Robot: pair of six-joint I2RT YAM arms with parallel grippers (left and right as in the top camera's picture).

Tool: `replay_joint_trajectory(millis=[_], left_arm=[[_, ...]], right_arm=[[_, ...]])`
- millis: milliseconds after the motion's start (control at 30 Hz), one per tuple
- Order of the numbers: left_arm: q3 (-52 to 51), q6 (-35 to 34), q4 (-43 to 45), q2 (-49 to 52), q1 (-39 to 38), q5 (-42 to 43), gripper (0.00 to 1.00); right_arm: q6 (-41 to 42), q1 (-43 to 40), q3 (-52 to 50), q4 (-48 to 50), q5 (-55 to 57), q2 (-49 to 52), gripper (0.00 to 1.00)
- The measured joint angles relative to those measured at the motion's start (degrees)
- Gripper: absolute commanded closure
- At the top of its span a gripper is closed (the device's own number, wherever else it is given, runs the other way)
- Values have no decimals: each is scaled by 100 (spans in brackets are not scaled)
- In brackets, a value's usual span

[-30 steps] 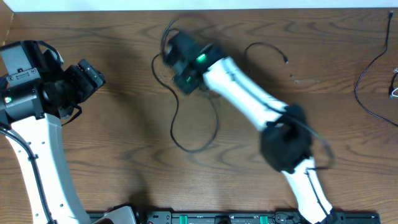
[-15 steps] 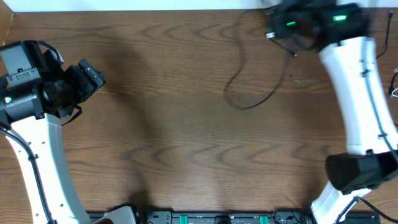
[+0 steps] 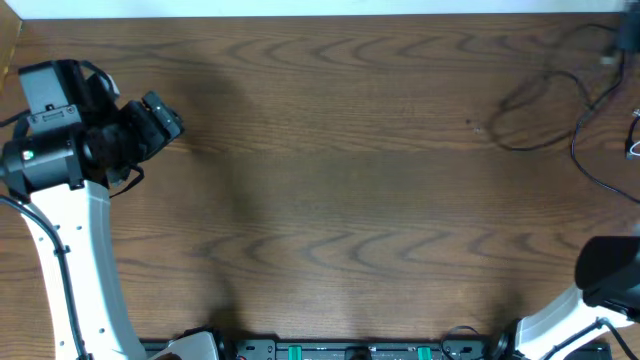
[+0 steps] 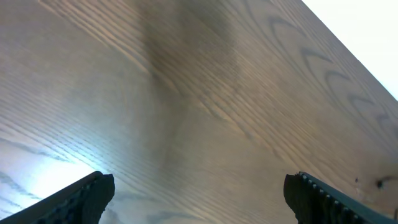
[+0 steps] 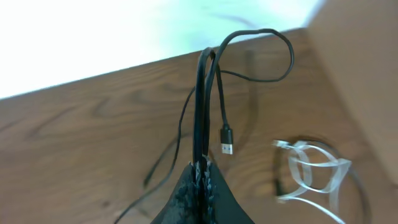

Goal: Untangle cables
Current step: 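Drag the black cable to the upper right with the right gripper, then release the black cable at the right edge and raise the right gripper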

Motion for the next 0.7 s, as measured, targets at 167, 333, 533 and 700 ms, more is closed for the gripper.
replay_joint_trajectory(millis=[167,333,533,700], left_arm=[[0,0,96,0,-173,0,8],[0,0,142,0,-337,0,8],[0,0,214,0,-514,0,8],[0,2,225,0,-575,2,8]], right_arm=[[0,-614,0,55,11,0,99],[0,-870,0,46,13,0,99],[0,-935,0,-66,105,24,95],[42,-1005,0,-201,188,247,19]])
